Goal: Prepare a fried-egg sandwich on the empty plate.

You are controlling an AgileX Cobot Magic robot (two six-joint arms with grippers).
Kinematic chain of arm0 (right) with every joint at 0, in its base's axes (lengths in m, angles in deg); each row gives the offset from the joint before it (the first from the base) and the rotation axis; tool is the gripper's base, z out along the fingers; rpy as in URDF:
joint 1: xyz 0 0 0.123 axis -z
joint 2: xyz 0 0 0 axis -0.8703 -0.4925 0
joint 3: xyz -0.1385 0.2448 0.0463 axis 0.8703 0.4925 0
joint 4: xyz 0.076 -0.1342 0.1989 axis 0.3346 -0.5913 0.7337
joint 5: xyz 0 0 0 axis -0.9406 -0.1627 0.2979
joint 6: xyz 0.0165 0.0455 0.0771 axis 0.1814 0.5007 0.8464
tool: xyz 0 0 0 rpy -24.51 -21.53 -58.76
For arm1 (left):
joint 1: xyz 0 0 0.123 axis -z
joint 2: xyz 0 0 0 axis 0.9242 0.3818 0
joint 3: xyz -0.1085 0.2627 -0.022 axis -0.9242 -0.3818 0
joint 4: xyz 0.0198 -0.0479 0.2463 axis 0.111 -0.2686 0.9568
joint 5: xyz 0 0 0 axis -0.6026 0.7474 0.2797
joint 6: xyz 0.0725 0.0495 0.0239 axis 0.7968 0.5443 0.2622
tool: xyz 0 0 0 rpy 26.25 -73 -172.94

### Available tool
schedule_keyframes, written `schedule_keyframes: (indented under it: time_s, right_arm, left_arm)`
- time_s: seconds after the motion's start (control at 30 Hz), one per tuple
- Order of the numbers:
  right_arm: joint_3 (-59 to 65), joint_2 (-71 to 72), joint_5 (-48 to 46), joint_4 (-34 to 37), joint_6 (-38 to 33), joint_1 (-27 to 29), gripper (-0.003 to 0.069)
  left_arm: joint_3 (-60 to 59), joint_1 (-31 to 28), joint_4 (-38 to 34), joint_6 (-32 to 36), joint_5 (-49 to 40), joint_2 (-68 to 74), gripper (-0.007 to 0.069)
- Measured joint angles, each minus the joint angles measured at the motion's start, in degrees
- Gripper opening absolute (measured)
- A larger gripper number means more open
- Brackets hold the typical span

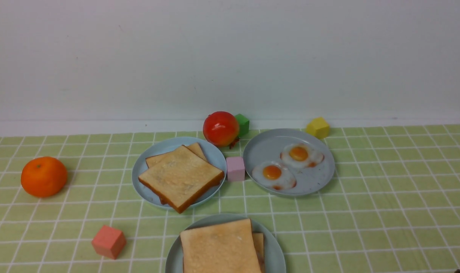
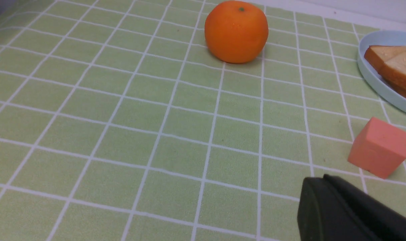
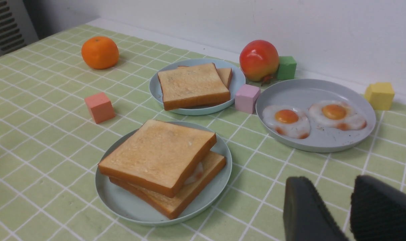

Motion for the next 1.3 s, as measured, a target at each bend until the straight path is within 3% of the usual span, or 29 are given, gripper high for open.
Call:
schedule_keyframes:
  time_s: [0.57,1.0,1.3]
  right_arm:
    - [0.8,0.0,0.0,-0.1,0.0,0.1,0.0239]
    - [14.7,9.2,4.2,-0.4,1.5,15.7,0.0241]
    - [17.8,11.7,1.9,-0.4,2.1,19.4,0.0241]
  left_arm:
    - [0.0,0.0,0.0,0.0,0.0,0.0,-0.0004]
    - [0.0,0.0,0.0,0.0,0.0,0.0,0.0005]
    - [0.0,0.0,0.0,0.0,0.0,0.0,0.0005]
